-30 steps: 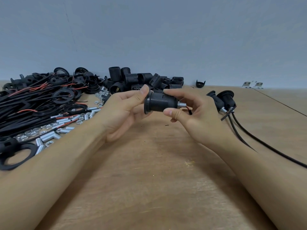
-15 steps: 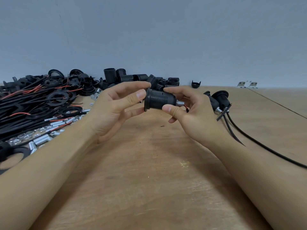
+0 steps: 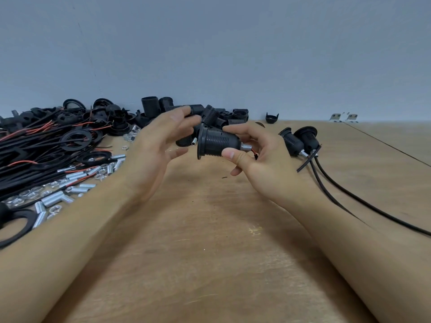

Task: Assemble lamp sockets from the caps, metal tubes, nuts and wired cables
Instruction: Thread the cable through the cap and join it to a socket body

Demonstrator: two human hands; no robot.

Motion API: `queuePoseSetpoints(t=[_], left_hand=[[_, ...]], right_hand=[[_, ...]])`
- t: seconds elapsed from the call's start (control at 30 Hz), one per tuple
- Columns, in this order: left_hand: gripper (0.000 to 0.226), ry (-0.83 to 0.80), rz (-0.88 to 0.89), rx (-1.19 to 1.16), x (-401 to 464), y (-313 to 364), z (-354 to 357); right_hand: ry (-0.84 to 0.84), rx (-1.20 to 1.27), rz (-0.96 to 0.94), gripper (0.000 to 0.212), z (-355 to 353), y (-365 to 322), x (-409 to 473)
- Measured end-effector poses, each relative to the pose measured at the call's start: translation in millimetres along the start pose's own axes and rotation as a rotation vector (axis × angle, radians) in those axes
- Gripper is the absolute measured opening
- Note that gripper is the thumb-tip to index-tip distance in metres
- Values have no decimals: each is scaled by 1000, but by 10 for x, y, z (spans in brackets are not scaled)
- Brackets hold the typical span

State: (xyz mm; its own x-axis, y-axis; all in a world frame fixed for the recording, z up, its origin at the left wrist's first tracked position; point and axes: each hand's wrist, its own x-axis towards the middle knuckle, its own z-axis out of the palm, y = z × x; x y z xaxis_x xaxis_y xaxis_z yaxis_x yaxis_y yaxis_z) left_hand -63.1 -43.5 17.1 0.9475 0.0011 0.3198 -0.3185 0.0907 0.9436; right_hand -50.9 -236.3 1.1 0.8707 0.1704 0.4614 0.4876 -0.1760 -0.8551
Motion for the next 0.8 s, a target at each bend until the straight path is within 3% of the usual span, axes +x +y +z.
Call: queuePoseSetpoints(t=[0.13, 0.2, 0.4, 0.53, 0.7, 0.8], left_hand=[[46, 101, 38, -218, 1, 116, -72], [47, 111, 33, -173, 9, 117, -91], [48, -61, -64, -30, -35, 32, 28], [44, 28, 33, -281, -21, 122, -82], [41, 11, 38, 60, -41, 54, 16], [43, -58, 114, -72, -60, 72, 30]], right_hand=[[16, -5, 4, 34, -13, 1, 12], [9, 11, 1, 33, -13, -1, 16], [-24, -13, -25, 34, -12, -10, 7], [-42, -37, -38, 35, 1, 2, -2], [-19, -89, -35, 32, 7, 18, 11], [-9, -157, -21, 31, 1, 33, 12]])
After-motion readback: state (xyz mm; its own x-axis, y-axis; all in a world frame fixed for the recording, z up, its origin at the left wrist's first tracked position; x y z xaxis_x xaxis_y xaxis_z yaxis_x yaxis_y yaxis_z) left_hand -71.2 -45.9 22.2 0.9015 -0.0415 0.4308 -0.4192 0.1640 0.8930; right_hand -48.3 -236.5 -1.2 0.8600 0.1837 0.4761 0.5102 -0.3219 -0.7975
